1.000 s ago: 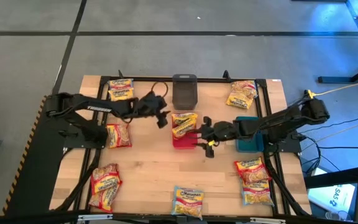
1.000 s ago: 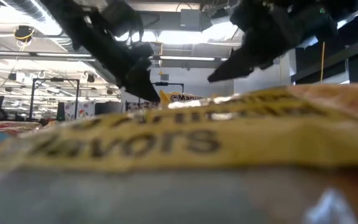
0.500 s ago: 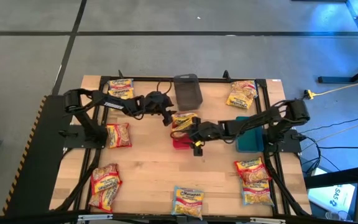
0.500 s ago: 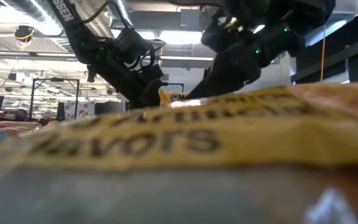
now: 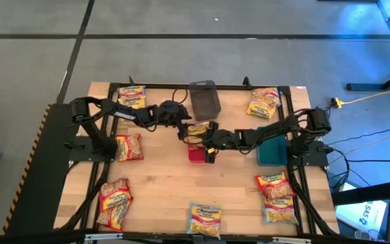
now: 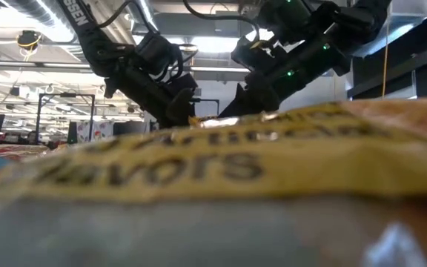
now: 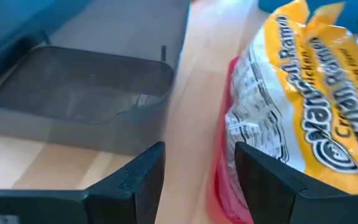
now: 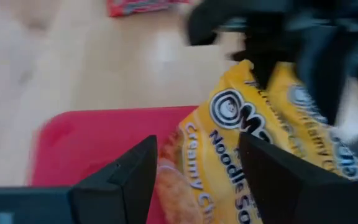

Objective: Sort Maruchan noodles
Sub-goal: Adjust the yellow noodle packs in the red bin

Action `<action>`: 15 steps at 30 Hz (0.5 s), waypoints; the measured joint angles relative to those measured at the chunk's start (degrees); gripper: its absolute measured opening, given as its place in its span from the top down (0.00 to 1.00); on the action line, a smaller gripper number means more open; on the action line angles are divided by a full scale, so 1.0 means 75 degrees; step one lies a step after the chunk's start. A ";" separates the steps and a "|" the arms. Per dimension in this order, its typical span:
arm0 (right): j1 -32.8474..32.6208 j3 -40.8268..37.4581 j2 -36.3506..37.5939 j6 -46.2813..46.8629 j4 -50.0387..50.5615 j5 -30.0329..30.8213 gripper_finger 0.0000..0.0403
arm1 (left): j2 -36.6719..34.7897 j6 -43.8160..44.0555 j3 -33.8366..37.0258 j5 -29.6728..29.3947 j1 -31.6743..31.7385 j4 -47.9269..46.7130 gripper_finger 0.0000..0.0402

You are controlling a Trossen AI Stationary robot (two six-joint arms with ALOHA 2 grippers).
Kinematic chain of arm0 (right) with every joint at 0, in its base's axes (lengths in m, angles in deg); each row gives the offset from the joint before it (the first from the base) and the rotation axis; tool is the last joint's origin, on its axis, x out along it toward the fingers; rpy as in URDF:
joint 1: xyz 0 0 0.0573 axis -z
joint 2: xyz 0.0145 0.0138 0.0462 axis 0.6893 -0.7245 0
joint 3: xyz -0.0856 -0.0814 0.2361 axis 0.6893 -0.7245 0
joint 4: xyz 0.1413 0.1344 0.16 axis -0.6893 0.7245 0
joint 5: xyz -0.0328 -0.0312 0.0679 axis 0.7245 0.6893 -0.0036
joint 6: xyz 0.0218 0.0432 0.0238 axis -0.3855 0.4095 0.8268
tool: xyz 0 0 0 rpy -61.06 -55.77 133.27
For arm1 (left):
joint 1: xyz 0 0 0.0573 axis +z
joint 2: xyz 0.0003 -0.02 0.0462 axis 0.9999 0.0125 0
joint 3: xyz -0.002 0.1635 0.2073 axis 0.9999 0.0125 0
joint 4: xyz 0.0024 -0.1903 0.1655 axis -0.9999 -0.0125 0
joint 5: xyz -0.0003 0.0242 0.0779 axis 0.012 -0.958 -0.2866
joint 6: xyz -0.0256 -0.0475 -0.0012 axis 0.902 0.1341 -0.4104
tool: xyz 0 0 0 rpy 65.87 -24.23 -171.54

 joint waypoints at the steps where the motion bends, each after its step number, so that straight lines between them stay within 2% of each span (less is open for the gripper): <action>1: 0.0009 0.0000 0.0000 0.0003 0.0005 0.0150 0.46 | 0.0000 -0.0003 0.0000 0.0000 -0.0014 0.0000 0.53; 4: -0.0004 0.0000 0.0000 -0.0003 0.0015 0.0345 0.46 | 0.0000 -0.0003 0.0000 -0.0031 -0.0064 0.0000 0.53; 9: -0.0087 -0.0003 0.0108 0.0019 0.0033 -0.0160 0.46 | 0.0000 -0.0003 0.0000 -0.0029 -0.0091 0.0003 0.53; 12: -0.0269 -0.0003 0.0493 0.0045 0.0226 -0.0254 0.46 | -0.0141 0.0000 0.0000 -0.0024 -0.0100 -0.0061 0.53; 15: -0.0590 -0.0003 0.1186 0.0215 0.0979 -0.0305 0.46 | -0.0469 0.0103 0.0000 -0.0028 -0.0188 -0.0376 0.53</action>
